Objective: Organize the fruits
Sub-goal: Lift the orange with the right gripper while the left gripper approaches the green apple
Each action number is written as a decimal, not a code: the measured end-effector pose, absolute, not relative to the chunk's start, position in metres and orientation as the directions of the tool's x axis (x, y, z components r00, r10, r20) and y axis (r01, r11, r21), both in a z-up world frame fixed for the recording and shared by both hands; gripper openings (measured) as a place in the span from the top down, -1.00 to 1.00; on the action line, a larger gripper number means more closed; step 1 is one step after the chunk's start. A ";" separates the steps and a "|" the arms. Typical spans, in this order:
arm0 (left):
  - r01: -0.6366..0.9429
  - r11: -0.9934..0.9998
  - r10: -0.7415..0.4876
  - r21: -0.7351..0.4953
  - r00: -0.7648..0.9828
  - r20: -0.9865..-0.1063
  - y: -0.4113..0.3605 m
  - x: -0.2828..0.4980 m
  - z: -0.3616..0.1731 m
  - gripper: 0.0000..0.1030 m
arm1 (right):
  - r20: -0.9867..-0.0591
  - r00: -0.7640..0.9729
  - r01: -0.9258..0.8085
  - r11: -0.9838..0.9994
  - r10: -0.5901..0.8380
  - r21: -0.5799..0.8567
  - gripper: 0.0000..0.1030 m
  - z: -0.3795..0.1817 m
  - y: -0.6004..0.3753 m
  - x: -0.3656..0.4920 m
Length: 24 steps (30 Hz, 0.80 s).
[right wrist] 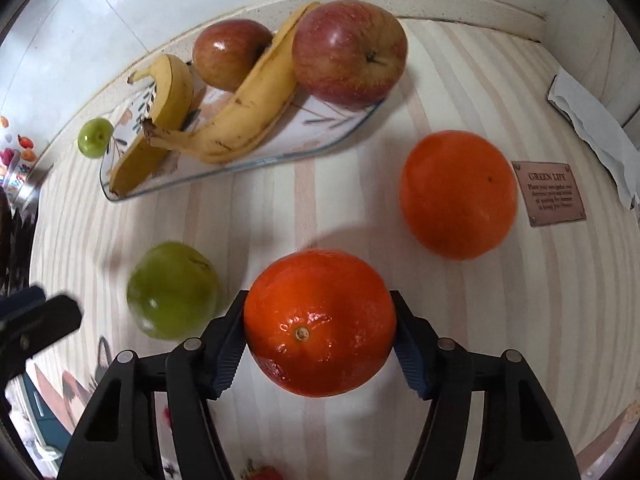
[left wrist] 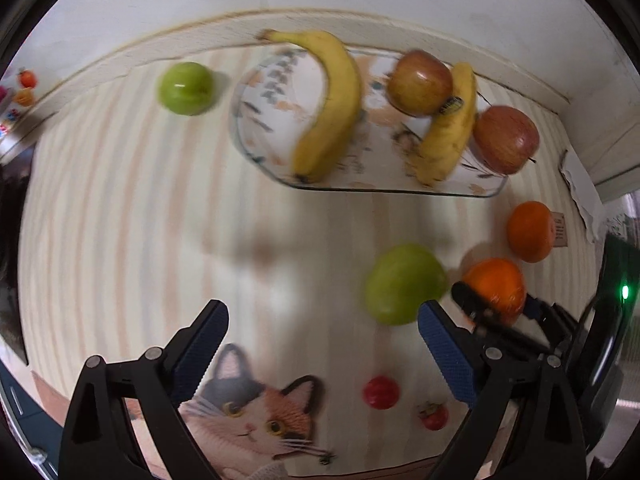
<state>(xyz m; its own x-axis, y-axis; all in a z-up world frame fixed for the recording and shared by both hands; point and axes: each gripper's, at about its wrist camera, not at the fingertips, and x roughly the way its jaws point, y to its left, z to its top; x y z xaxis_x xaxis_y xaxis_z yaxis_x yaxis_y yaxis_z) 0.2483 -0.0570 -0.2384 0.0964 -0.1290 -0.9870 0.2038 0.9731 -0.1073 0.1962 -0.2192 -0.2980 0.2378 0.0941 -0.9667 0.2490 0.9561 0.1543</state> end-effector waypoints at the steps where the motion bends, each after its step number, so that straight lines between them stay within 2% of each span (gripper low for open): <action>1: 0.218 0.968 -0.143 -0.125 0.071 -0.987 -0.065 0.252 -0.243 -0.88 | -0.968 0.230 0.253 0.954 0.100 0.159 -0.32 -0.298 -0.223 0.192; 11: 0.373 0.918 -0.105 -0.138 -0.108 -0.989 -0.128 0.262 -0.295 -0.86 | -0.975 0.195 0.276 0.948 0.103 0.155 -0.32 -0.294 -0.247 0.152; 17: 0.458 0.888 -0.039 -0.053 -0.040 -0.998 -0.146 0.253 -0.303 -0.36 | -0.975 0.199 0.278 0.949 0.095 0.149 -0.32 -0.294 -0.248 0.149; 19: 0.462 0.887 -0.024 -0.021 0.000 -1.000 -0.148 0.255 -0.300 -0.08 | -0.975 0.200 0.275 0.950 0.094 0.148 -0.32 -0.294 -0.244 0.152; 24: 0.439 0.898 -0.044 -0.036 0.009 -0.999 -0.142 0.254 -0.297 -0.08 | -0.975 0.202 0.268 0.953 0.090 0.143 -0.32 -0.292 -0.244 0.150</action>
